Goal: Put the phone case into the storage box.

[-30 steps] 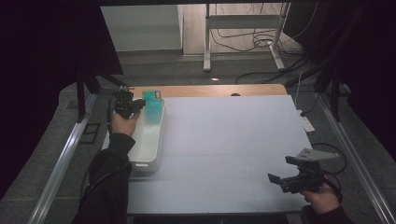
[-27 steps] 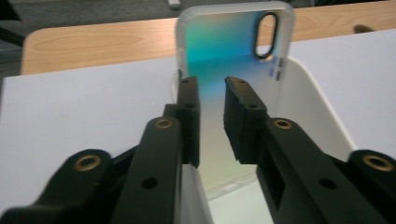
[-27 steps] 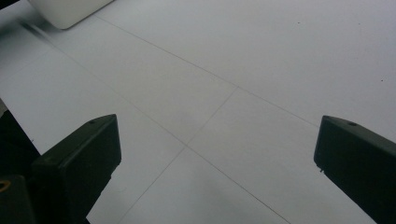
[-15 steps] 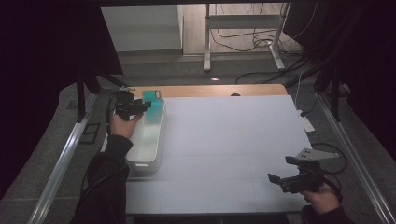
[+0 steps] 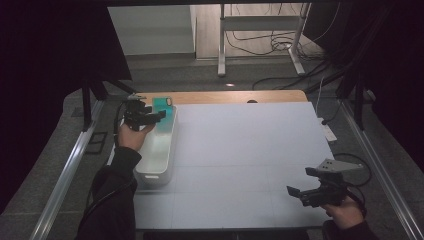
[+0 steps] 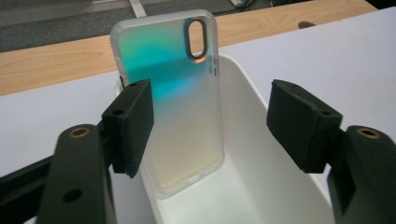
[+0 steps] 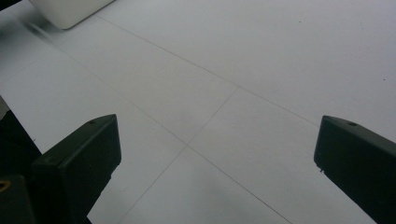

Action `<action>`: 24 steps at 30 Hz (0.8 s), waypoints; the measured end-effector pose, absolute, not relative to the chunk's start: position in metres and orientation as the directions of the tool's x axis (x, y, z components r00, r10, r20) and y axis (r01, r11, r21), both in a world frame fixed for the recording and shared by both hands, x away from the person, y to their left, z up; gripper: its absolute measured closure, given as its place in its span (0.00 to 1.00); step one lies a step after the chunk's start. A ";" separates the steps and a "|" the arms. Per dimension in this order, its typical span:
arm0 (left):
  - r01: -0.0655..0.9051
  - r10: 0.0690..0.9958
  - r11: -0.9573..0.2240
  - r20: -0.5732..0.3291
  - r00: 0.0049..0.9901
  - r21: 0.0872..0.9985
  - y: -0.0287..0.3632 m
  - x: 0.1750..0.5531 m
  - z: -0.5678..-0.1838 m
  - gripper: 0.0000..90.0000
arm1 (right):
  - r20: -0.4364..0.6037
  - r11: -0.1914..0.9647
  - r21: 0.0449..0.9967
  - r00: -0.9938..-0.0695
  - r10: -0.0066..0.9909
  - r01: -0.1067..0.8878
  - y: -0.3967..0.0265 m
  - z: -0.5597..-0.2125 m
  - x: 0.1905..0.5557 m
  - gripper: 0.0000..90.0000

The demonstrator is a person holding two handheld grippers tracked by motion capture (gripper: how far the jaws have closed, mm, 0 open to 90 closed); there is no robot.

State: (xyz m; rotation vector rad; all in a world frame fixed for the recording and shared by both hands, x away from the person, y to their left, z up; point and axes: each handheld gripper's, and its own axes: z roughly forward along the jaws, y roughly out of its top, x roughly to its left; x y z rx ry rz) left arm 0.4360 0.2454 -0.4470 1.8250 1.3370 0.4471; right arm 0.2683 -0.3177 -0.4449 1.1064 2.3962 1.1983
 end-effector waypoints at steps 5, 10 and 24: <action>0.620 0.905 -0.117 -0.175 0.388 0.776 0.244 0.433 -0.446 0.29 | 0.114 0.377 0.766 -0.686 0.718 0.521 -0.318 -0.445 0.268 0.00; 0.626 0.888 -0.127 -0.192 0.417 0.770 0.243 0.428 -0.445 0.25 | 0.115 0.375 0.766 -0.686 0.718 0.522 -0.318 -0.445 0.268 0.00; 0.623 0.860 -0.157 -0.204 0.467 0.766 0.233 0.412 -0.442 0.14 | 0.114 0.377 0.766 -0.687 0.718 0.521 -0.318 -0.445 0.269 0.00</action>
